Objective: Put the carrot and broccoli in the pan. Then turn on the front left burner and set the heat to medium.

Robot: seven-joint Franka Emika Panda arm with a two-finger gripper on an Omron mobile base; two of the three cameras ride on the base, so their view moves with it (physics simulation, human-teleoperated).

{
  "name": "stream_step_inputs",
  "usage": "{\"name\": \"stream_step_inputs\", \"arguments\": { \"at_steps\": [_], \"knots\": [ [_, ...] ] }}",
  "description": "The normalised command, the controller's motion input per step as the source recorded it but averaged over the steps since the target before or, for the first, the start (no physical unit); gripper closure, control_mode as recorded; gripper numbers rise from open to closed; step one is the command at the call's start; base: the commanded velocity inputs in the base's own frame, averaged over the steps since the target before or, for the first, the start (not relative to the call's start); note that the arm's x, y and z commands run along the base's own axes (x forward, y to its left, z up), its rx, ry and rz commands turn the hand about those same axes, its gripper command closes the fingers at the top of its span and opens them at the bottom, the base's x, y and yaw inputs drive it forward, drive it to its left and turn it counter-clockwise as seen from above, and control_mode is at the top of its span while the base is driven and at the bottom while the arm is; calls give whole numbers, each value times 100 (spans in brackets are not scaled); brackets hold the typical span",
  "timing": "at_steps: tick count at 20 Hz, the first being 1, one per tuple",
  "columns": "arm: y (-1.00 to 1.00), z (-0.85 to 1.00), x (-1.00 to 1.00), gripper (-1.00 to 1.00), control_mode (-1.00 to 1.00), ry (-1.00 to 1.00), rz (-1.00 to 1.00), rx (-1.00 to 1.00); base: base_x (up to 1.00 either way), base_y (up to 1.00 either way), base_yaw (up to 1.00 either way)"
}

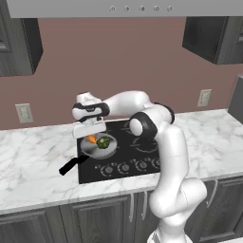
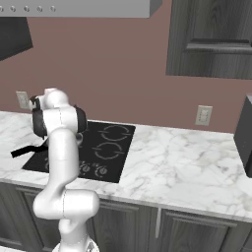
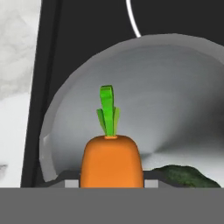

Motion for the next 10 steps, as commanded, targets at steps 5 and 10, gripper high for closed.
{"name": "stream_step_inputs", "arguments": {
  "at_steps": [5, 10],
  "knots": [
    [-7, -16, -26, 100, -100, 0, -5, 0, 0, 0, 0],
    [-2, -25, -8, 100, -100, 0, -3, 0, 0, 0, 0]
  ]
}}
